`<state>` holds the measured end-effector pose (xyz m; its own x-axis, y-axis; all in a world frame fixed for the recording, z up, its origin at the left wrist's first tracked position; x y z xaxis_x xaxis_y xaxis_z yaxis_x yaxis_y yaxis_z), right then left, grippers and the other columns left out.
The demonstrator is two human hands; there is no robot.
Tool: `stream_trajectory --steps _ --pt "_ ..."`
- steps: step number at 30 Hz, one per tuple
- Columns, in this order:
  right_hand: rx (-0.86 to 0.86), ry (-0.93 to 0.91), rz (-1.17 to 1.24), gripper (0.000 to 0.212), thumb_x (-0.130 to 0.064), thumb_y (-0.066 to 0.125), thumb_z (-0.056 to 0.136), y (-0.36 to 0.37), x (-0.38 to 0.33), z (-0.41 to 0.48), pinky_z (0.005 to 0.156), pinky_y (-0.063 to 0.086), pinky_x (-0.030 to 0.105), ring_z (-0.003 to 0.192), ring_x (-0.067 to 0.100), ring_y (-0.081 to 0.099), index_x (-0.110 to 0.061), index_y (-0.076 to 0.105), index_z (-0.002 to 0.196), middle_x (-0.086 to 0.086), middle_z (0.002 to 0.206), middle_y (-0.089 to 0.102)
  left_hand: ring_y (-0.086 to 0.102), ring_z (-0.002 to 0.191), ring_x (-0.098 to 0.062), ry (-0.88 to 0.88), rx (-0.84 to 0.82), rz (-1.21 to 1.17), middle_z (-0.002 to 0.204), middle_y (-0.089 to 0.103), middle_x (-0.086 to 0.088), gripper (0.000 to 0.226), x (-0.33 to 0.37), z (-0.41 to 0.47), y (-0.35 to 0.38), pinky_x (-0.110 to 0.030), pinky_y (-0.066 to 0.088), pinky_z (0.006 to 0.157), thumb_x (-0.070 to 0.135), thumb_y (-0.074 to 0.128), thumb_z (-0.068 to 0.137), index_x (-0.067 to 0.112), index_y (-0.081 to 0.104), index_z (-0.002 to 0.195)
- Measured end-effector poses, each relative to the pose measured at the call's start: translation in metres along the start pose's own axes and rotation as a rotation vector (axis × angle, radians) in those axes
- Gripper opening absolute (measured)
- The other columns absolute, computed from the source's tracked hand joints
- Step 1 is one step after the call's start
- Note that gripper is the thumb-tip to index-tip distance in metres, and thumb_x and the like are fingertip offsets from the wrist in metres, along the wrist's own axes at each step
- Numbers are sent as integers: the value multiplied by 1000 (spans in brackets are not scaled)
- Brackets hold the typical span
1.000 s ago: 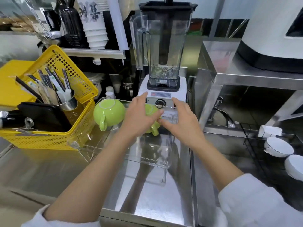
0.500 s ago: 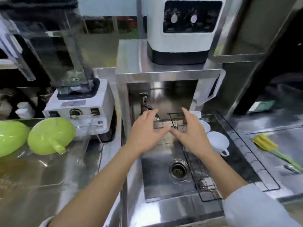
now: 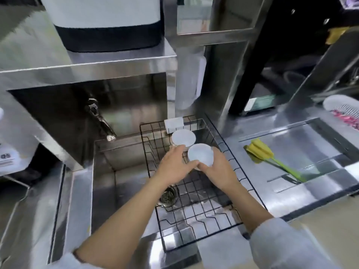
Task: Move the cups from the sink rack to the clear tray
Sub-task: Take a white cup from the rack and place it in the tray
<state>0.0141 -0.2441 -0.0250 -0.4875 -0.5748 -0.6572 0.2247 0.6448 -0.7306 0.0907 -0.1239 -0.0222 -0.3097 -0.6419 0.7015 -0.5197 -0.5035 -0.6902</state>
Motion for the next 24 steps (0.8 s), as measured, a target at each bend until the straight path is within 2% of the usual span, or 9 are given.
stream_trajectory --steps 4,8,11,13,16,19,22,24 --pt "43 15 -25 61 -41 63 79 -5 8 10 90 45 44 114 34 49 -6 42 124 18 125 51 52 114 -19 -78 -64 -271 126 57 -1 47 -3 16 29 -33 44 93 37 60 84 21 49 127" --pt "-5 75 29 51 -33 58 85 0 17 23 82 42 36 111 35 52 -3 41 122 20 124 55 57 96 -21 -381 -64 -641 118 61 -5 36 -22 24 49 -30 48 71 38 48 91 19 54 121" --pt "-45 138 94 54 -35 54 88 3 23 29 78 38 32 113 35 52 0 38 126 20 126 55 59 87 -23 -604 -118 -958 101 59 -8 35 -31 19 62 -37 54 68 42 44 93 18 52 117" --pt "-70 169 134 55 -37 52 89 3 26 32 78 38 31 112 34 52 1 38 126 20 126 55 61 89 -27 -693 -152 -1104 101 58 -12 42 -36 17 68 -43 56 68 48 47 90 17 51 117" --pt "-113 221 179 55 -40 51 89 5 28 37 77 38 31 107 30 53 2 43 123 19 125 55 63 93 -35 -759 -162 -1183 110 56 -20 47 -39 16 72 -44 58 59 51 49 88 17 50 120" --pt "-185 223 181 60 -46 51 87 11 26 40 77 44 33 107 28 54 0 45 124 17 125 53 63 89 -39 -791 -119 -1214 109 56 -23 41 -41 17 71 -43 59 55 45 52 88 13 54 114" --pt "-177 244 297 59 -50 50 86 14 24 39 71 50 36 101 27 56 -2 42 119 15 119 54 62 85 -40 -824 -102 -1236 97 57 -20 32 -44 13 71 -52 56 64 39 55 88 11 55 102" --pt "-154 302 388 64 -56 47 84 17 26 37 81 53 41 99 26 57 -3 41 118 13 111 56 62 88 -41 -848 -101 -1255 97 56 -19 35 -47 9 70 -57 55 66 42 55 88 9 53 102"
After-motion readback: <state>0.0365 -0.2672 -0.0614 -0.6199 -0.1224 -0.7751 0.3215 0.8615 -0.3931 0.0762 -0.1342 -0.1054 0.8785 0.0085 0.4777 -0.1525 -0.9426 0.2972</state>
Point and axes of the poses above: each hand's wrist, its own z-axis towards the middle knuckle, its own y-axis out of the palm, x = y × z, the point moved 9 cm from there along z, towards the middle knuckle
